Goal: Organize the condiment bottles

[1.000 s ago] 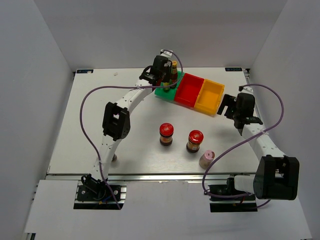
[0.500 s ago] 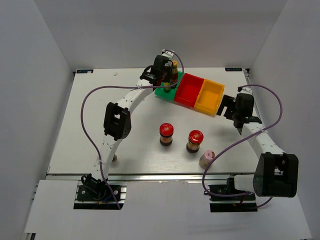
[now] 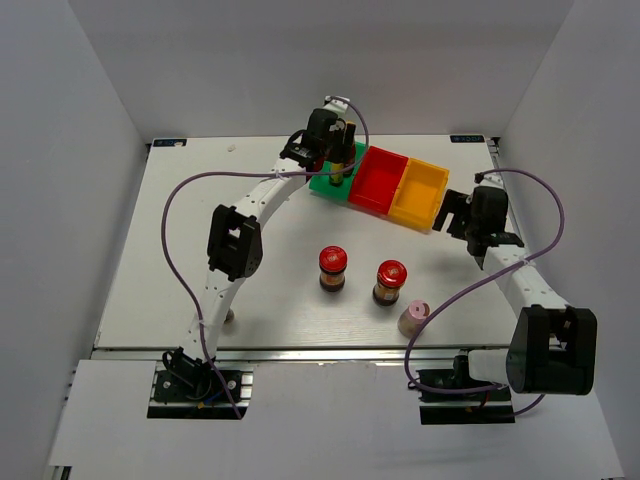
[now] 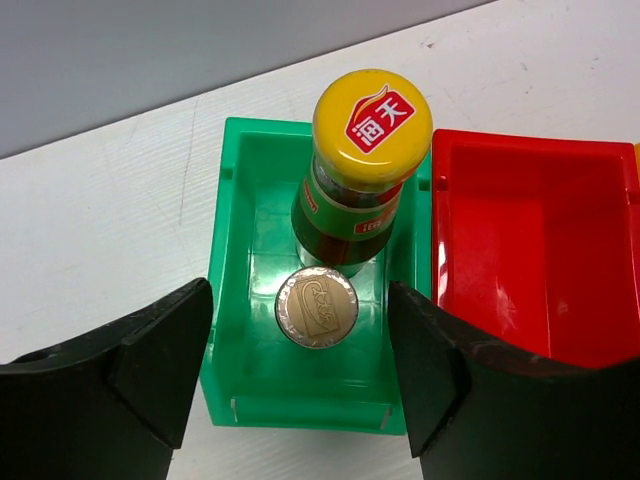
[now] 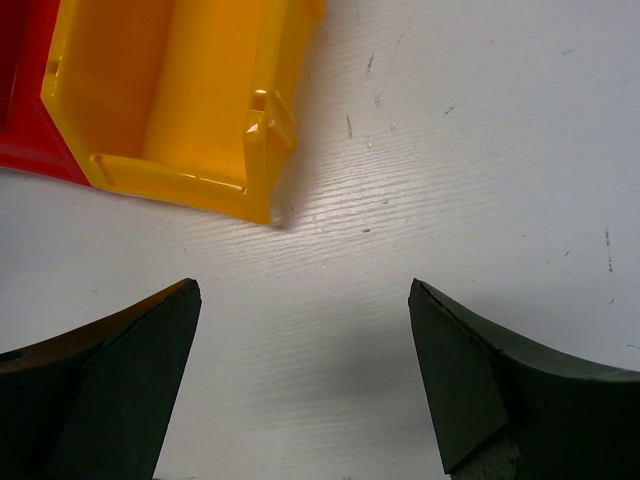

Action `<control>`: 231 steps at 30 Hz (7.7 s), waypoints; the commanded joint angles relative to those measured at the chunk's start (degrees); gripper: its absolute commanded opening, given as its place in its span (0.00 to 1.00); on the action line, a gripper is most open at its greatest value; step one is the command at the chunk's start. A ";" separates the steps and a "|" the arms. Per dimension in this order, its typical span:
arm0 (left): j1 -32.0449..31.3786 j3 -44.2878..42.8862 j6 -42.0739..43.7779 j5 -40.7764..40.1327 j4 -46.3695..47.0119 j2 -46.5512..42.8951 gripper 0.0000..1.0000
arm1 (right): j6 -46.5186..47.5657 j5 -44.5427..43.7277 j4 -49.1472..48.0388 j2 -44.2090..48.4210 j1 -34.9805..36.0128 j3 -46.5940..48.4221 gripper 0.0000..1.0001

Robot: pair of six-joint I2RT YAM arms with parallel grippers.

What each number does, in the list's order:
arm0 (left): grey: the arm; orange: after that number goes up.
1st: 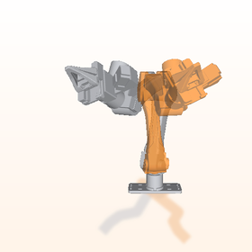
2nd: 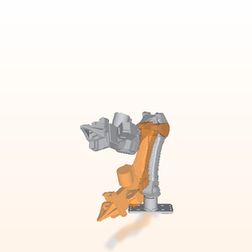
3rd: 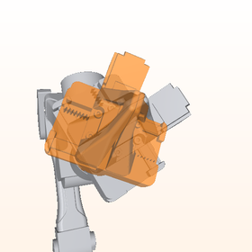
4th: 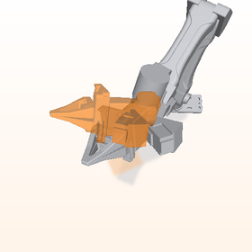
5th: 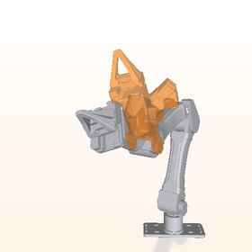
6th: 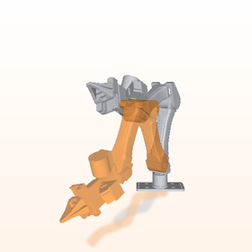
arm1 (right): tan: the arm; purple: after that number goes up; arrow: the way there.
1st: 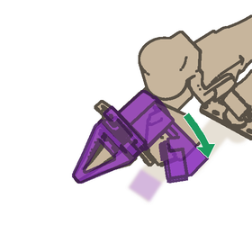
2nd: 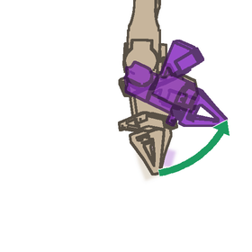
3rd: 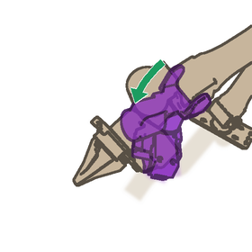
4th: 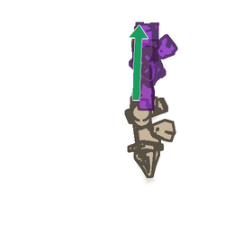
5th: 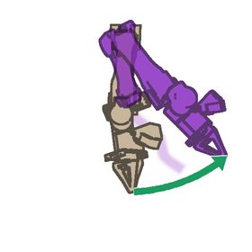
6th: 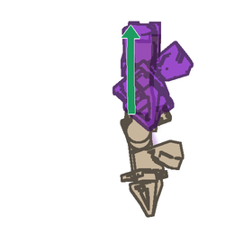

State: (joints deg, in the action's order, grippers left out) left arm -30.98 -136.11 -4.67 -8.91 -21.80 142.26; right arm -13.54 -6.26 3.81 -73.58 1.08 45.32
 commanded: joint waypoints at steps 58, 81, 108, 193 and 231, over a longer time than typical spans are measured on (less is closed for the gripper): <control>2.51 80.22 -21.88 -29.85 2.03 -78.80 0.98 | 10.03 -10.89 13.15 -11.59 47.36 25.43 0.38; 3.03 83.38 -18.54 -28.53 7.39 -77.04 0.98 | 17.50 -3.06 14.02 -41.72 18.87 69.08 0.32; 3.30 83.47 -17.83 -26.51 8.00 -76.07 0.98 | 29.89 2.04 11.19 -48.51 16.06 71.84 0.89; 3.47 84.44 -18.54 -24.14 7.56 -77.31 0.98 | 20.48 -7.10 21.41 -44.89 23.09 70.52 0.29; 3.47 83.03 -20.91 -23.62 3.79 -79.50 0.98 | 1.43 -6.03 31.96 -12.34 25.10 37.33 0.89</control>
State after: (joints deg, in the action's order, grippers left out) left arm -27.86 -51.37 -24.38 -32.80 -16.69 64.27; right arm -5.78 -10.98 32.64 -94.85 24.03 90.45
